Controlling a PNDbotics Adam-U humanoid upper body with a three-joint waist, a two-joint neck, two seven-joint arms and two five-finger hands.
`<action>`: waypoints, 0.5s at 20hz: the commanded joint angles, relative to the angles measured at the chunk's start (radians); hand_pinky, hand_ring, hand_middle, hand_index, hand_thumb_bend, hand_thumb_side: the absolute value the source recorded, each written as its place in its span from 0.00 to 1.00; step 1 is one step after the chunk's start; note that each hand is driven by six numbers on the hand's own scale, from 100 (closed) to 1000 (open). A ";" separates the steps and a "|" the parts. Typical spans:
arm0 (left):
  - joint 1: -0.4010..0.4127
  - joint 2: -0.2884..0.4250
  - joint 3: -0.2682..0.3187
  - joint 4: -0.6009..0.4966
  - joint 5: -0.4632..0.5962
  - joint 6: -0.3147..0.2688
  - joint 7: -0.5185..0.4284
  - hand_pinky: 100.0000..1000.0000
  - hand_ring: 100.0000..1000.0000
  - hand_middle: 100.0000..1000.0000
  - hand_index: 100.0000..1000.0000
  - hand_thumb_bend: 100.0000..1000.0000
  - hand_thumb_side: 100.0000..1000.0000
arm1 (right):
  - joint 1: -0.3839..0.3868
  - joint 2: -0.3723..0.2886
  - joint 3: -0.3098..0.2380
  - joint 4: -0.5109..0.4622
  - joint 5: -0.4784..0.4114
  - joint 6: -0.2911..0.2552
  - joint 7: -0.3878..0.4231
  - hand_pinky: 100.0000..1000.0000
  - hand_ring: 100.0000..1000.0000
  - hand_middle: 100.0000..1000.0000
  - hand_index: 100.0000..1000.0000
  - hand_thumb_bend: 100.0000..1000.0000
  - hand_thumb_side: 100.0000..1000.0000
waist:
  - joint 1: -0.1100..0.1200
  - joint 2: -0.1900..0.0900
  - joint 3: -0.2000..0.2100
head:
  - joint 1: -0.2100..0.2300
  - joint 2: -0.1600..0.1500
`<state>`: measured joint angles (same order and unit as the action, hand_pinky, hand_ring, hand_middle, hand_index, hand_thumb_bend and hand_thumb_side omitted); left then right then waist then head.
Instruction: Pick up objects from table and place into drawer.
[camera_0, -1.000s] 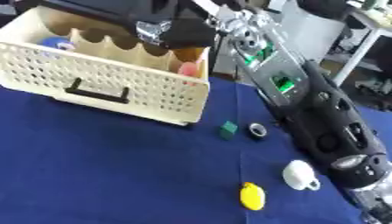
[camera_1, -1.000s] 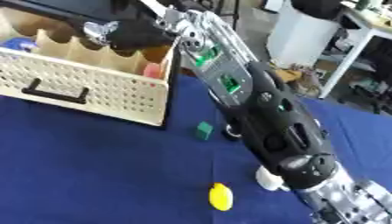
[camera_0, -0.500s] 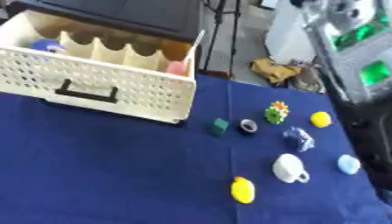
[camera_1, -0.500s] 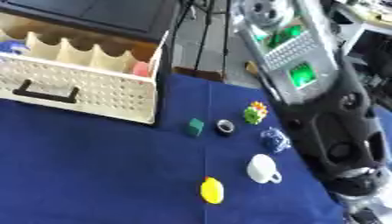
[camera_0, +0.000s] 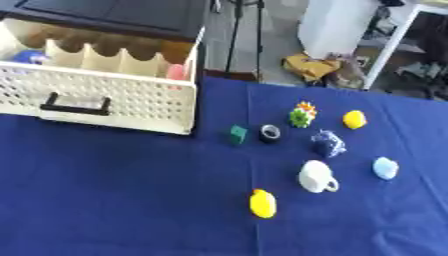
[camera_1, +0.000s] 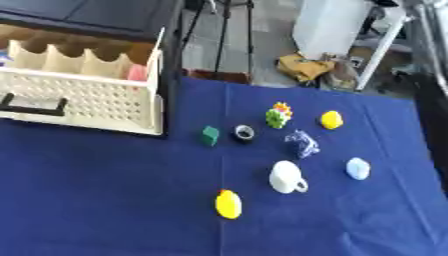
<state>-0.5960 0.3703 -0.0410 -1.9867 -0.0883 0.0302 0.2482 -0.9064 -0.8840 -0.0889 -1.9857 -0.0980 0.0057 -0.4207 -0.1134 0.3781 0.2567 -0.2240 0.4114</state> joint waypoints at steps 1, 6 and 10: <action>-0.004 0.024 0.022 -0.013 0.000 -0.012 0.029 0.57 0.79 0.80 0.91 0.00 1.00 | 0.045 -0.053 -0.048 -0.014 -0.045 -0.093 -0.068 0.47 0.66 0.59 0.75 0.00 0.92 | 0.021 -0.027 -0.012 | 0.040 0.012; -0.001 0.023 0.040 -0.013 0.010 -0.042 0.078 0.55 0.78 0.81 0.92 0.00 1.00 | 0.161 -0.024 -0.098 -0.014 0.041 -0.290 -0.174 0.51 0.70 0.63 0.78 0.00 0.96 | 0.052 -0.024 -0.048 | 0.103 0.018; -0.003 0.022 0.048 -0.013 0.023 -0.075 0.115 0.56 0.78 0.81 0.93 0.00 1.00 | 0.246 0.027 -0.095 -0.014 0.165 -0.377 -0.282 0.51 0.69 0.63 0.77 0.00 0.94 | 0.075 -0.021 -0.067 | 0.133 0.023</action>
<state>-0.5896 0.3704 -0.0062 -1.9867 -0.0710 -0.0351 0.3491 -0.6560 -0.8491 -0.1726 -1.9866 0.0264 -0.3438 -0.6719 -0.0384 0.3775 0.1902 -0.1032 0.4289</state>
